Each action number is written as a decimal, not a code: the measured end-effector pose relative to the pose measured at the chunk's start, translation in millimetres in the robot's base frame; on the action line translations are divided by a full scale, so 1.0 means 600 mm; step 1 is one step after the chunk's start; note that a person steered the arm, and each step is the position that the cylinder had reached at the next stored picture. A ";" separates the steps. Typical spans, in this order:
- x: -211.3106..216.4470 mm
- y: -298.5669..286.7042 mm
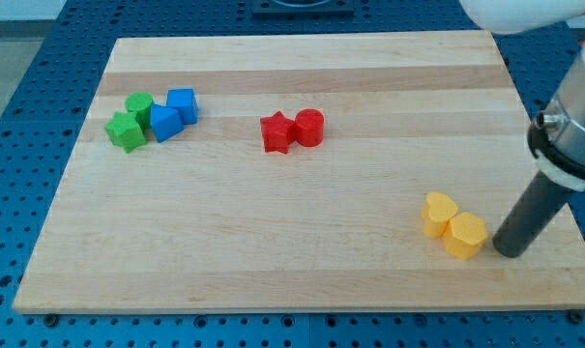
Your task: Place the yellow hexagon horizontally to the left of the yellow heart
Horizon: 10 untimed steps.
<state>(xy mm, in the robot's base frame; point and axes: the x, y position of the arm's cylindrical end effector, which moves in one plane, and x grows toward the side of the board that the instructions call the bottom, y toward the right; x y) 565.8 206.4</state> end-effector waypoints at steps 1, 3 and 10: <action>0.000 -0.042; 0.001 -0.126; -0.033 -0.363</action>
<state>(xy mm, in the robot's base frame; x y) 546.2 -11.4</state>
